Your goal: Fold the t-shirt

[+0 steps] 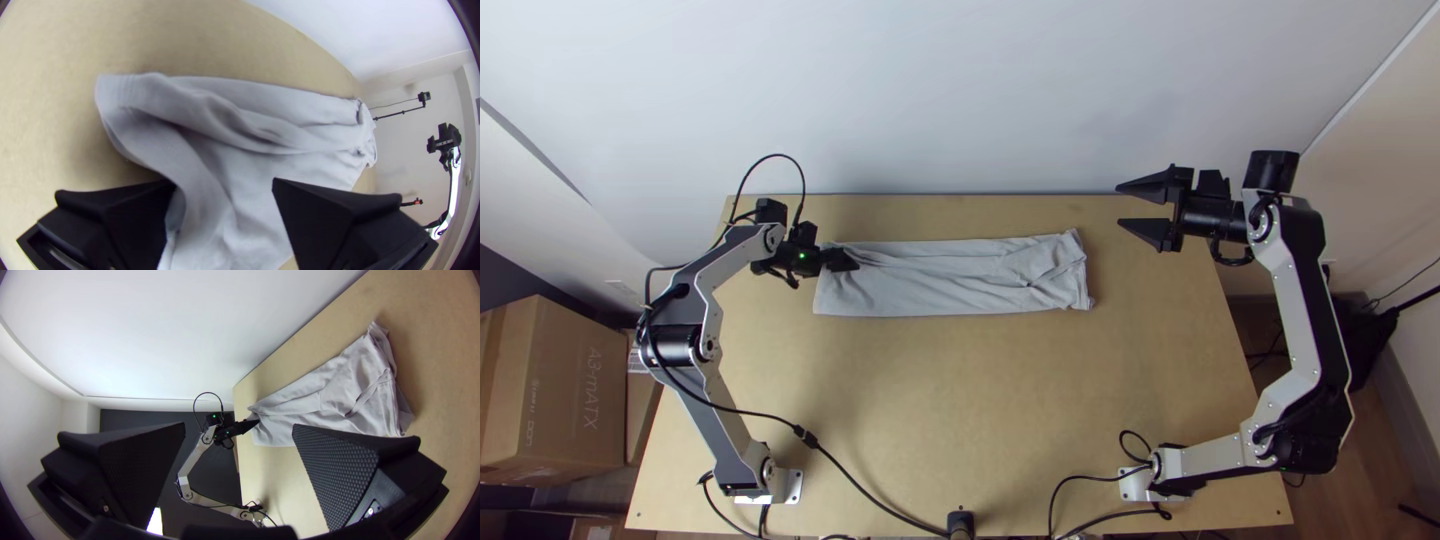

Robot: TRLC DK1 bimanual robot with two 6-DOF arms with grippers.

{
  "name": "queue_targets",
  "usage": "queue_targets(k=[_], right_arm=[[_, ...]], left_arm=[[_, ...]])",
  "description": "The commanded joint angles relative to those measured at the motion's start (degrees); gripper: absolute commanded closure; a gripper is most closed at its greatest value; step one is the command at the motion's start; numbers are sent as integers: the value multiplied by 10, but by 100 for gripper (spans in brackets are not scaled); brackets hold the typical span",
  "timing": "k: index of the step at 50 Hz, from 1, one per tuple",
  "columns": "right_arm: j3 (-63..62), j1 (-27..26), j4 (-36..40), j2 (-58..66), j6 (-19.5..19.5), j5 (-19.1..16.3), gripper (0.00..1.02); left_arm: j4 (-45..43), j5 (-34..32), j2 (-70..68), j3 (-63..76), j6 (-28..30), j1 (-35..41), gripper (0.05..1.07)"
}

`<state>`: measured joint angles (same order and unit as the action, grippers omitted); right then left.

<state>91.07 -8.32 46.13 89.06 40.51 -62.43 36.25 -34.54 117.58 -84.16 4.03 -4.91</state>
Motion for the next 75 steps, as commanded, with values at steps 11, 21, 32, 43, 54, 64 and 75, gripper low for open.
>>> queue_targets(k=[11, 21, 32, 43, 54, 64, 75], right_arm=[[-47, -3, 4, -34, 4, -7, 3], [-58, -3, 4, -42, -3, -7, 3], [-70, -4, 4, -45, -14, -7, 3], [-79, 0, 3, -48, -23, -7, 3], [-77, 1, 3, -51, -24, -6, 3], [-77, 1, 4, -58, -20, -6, 3], [-77, 0, 6, -72, -18, -4, 3]], left_arm=[[33, 17, -15, 73, 23, -55, 105], [82, 17, -56, 56, 66, -113, 105], [162, 35, -63, -24, 121, -208, 105], [215, 51, -80, -78, 149, -252, 105], [265, 64, -150, -108, 138, -198, 105], [278, 101, -192, -128, 84, -82, 105], [276, 139, -167, -164, 6, 38, 105]])
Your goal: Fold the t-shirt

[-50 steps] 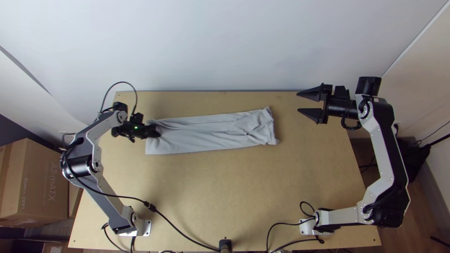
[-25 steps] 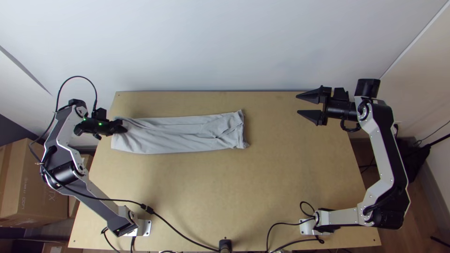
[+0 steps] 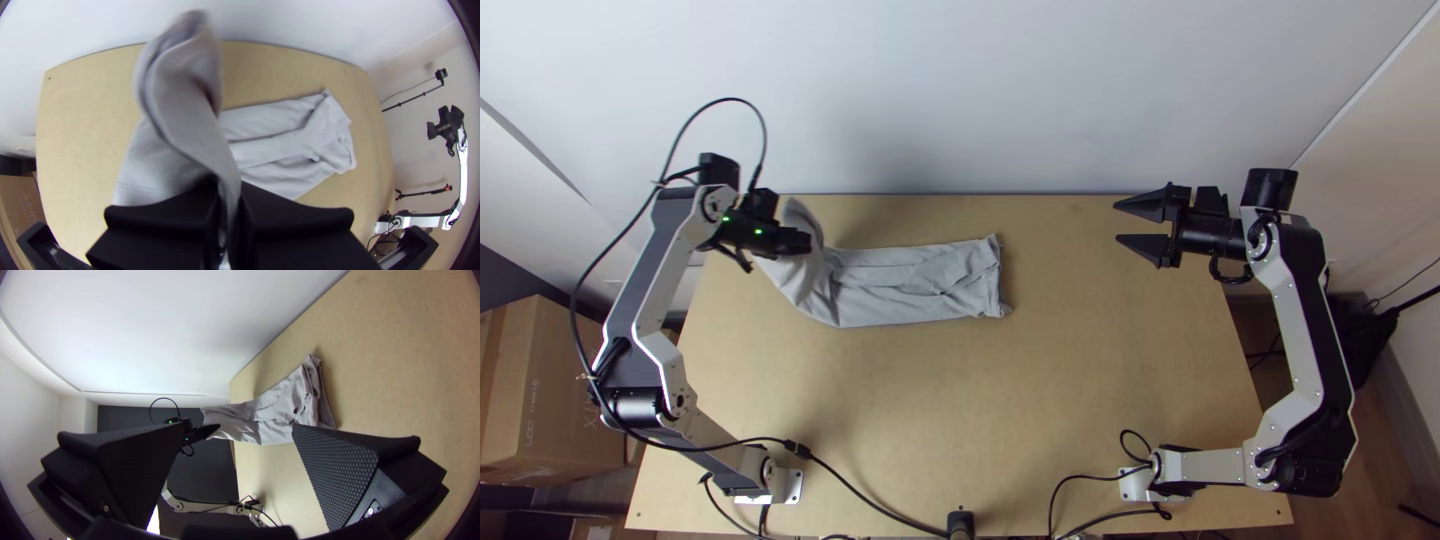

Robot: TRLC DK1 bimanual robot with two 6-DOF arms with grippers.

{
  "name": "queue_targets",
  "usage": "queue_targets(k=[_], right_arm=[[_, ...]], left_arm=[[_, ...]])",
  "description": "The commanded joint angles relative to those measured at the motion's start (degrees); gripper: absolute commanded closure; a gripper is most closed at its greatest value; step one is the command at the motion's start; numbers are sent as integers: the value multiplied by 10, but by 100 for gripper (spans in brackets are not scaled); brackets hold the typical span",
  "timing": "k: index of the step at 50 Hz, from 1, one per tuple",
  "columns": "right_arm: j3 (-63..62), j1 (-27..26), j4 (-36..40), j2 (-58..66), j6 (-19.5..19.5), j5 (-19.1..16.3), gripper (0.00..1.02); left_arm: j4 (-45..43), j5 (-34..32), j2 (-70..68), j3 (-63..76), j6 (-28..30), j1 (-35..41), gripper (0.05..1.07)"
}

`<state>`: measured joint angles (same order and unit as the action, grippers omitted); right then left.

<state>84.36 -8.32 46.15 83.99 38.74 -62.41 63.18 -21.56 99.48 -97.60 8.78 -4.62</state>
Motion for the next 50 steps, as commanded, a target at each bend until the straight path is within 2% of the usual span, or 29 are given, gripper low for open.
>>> queue_targets(k=[1, 23, 50], right_arm=[[-11, 0, 6, -23, -1, -3, 3], [-44, -3, 12, -58, -2, 0, 3], [-105, -2, 12, -100, -6, 11, 3]], left_arm=[[7, 10, 19, -36, -51, 44, 105], [6, 20, 104, -170, -162, 192, 105], [11, 73, 210, -269, -223, 295, 105]])
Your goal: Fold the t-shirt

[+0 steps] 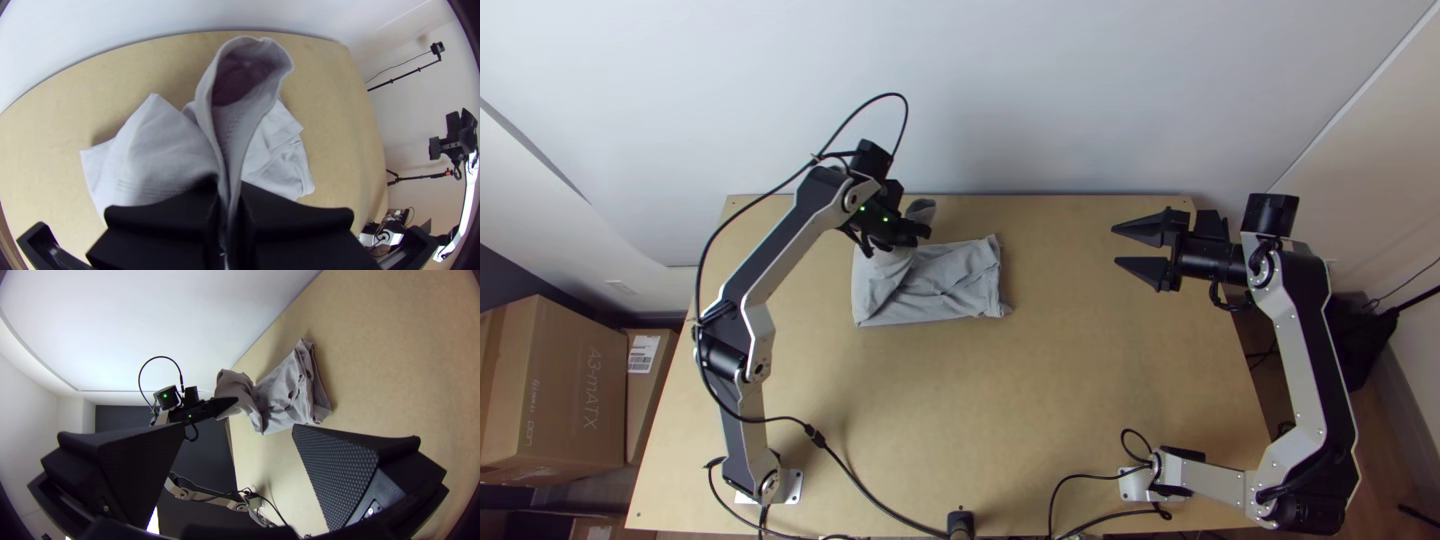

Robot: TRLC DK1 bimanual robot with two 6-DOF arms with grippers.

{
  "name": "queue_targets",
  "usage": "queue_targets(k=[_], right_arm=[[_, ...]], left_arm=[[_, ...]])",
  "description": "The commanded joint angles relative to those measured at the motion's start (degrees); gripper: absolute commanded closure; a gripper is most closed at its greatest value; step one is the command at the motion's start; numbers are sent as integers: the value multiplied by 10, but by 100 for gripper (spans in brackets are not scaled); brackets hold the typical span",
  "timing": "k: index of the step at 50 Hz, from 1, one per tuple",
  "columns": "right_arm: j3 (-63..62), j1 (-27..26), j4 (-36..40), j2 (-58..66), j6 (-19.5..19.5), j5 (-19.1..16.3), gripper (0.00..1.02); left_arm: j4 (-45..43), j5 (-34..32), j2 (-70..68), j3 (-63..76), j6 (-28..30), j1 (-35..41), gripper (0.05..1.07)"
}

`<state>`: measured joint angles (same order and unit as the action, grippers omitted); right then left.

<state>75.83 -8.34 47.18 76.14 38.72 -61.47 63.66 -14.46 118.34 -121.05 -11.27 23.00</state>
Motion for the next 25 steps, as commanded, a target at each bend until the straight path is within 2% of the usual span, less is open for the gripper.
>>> queue_targets(k=[1, 9, 11, 13, 16, 17, 25], right_arm=[[-23, -1, 2, -23, -6, 3, 3], [-47, 7, 1, -39, -7, 14, 3], [-53, 10, 1, -42, -7, 17, 3], [-58, 10, 1, -46, -7, 20, 3], [-68, 16, 1, -51, -8, 25, 3], [-73, 18, 0, -53, -8, 27, 3], [-122, 71, -18, -58, -12, 68, 3]], left_arm=[[6, 2, 26, -39, -24, 22, 105], [5, 18, 58, -59, -31, 60, 105], [2, 31, 68, -66, -34, 67, 101], [-1, 36, 76, -70, -35, 74, 82], [-22, 36, 84, -73, -30, 84, 24], [-29, 36, 85, -73, -31, 86, 9], [-71, 36, 65, -92, -52, 109, 9]])
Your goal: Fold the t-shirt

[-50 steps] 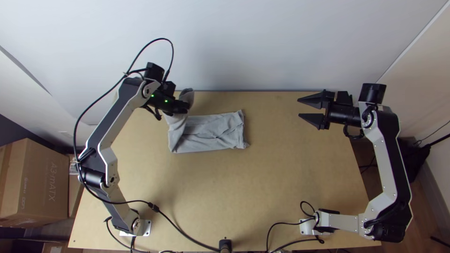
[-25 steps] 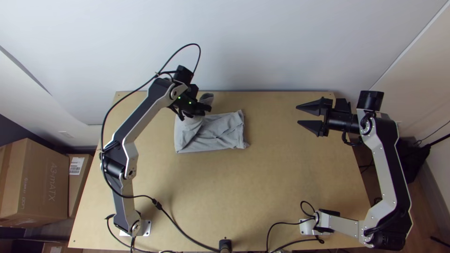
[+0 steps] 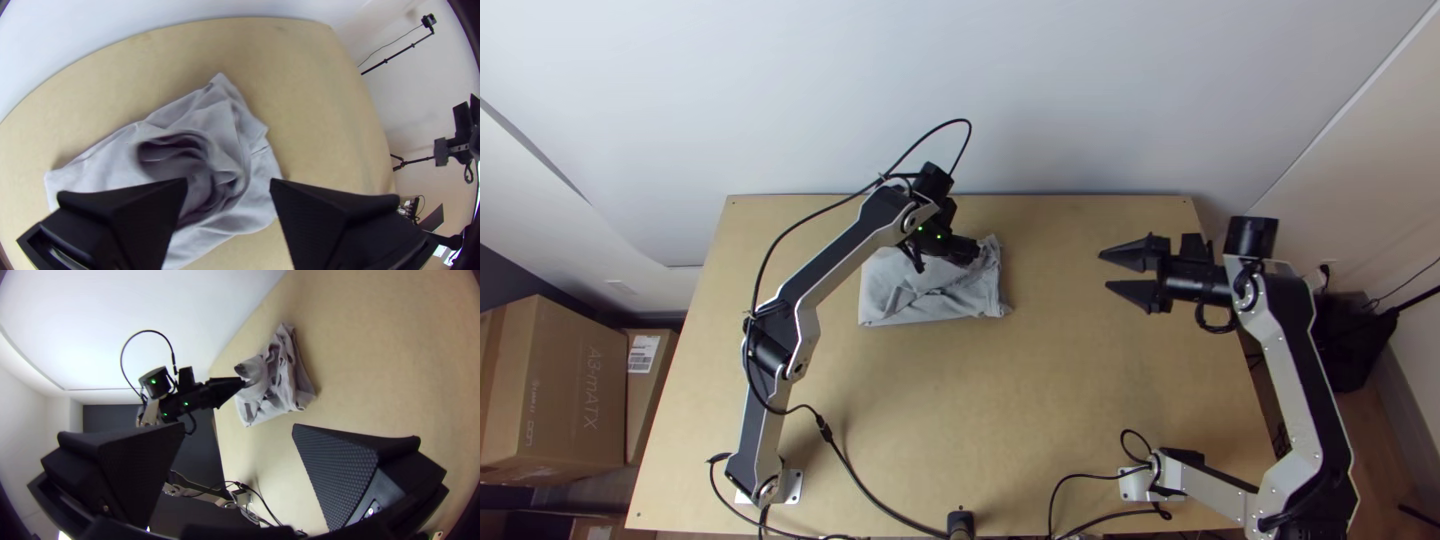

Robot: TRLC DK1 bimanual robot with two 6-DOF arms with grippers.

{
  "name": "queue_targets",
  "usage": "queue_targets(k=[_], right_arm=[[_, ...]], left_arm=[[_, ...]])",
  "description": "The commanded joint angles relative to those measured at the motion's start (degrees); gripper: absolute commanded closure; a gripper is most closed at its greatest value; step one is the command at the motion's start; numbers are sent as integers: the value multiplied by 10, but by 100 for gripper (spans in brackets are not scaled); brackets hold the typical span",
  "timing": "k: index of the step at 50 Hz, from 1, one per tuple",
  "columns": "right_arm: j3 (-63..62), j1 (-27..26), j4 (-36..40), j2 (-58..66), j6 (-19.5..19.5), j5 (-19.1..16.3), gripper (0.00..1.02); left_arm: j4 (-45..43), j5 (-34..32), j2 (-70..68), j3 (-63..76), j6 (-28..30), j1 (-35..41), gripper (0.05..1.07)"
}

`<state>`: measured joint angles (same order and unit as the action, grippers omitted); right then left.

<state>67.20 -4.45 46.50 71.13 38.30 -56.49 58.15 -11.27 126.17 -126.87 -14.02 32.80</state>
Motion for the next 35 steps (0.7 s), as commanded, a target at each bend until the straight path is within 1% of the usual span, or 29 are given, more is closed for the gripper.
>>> queue_targets(k=[1, 3, 10, 17, 21, 25, 35], right_arm=[[-40, 42, -17, -8, -8, 25, 3], [-50, 56, -26, -5, -7, 38, 3], [-58, 93, -53, 22, -6, 64, 3], [-37, 129, -73, 68, -7, 90, 3], [-4, 161, -76, 103, -12, 124, 3], [36, 190, -76, 141, -21, 147, 3], [130, 230, -76, 246, -20, 164, 3]], left_arm=[[-22, 4, -18, -34, -30, 13, 9], [-25, 5, -30, -34, -37, 15, 9], [-25, 5, -83, -30, -31, 10, 9], [-23, 5, -146, -23, -17, -19, 9], [-16, 5, -174, -22, -15, -43, 9], [4, 4, -206, -15, -9, -70, 9], [28, 5, -291, -4, 7, -133, 9]])
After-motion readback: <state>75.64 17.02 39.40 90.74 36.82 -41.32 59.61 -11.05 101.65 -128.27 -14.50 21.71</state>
